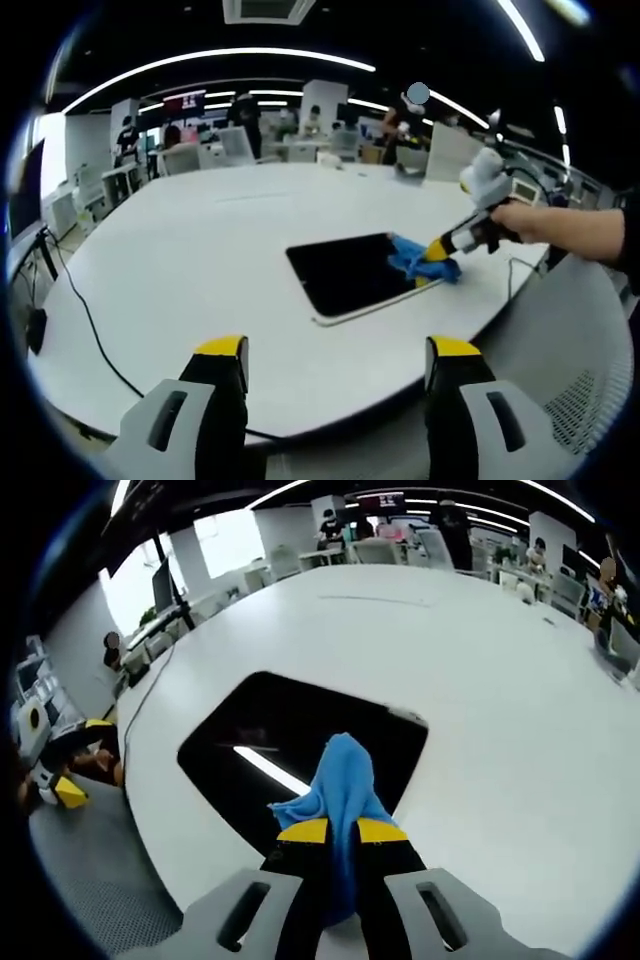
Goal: Wipe the mirror surface with the cleaning cloth until all visible marks leave the cleaned area.
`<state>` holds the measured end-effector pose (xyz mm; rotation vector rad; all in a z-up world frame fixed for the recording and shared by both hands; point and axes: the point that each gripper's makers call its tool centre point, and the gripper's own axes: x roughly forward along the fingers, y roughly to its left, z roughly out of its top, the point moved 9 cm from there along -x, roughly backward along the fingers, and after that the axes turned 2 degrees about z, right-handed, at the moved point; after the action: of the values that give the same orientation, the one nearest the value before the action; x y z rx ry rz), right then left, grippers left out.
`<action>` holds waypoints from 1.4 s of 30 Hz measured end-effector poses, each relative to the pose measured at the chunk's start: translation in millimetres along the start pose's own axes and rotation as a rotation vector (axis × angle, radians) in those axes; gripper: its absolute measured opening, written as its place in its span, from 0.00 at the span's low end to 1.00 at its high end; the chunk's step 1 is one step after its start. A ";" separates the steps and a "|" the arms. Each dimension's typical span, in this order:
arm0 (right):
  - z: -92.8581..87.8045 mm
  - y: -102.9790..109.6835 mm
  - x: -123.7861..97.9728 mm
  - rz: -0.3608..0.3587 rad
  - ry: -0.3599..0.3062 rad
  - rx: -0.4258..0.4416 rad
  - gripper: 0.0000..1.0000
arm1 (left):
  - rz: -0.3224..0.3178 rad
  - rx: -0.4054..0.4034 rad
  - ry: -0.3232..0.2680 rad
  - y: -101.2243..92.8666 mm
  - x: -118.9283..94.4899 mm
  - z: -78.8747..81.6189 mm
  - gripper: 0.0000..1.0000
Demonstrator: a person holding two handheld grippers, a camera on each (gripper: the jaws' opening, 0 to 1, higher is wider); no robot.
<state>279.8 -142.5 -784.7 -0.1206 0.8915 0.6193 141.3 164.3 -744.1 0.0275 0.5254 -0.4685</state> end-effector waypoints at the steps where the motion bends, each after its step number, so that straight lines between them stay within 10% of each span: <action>1: 1.1 -1.0 0.6 -0.001 0.002 -0.007 0.03 | 0.000 -0.001 -0.001 0.1 0.2 0.2 0.71; 42: 32.1 -23.4 19.3 -0.031 0.062 -0.058 0.03 | 0.008 -0.001 -0.019 11.4 8.9 6.1 0.64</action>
<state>323.9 -141.8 -782.6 -0.2067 0.9305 0.6151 156.0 169.9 -744.2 0.0243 0.5063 -0.4606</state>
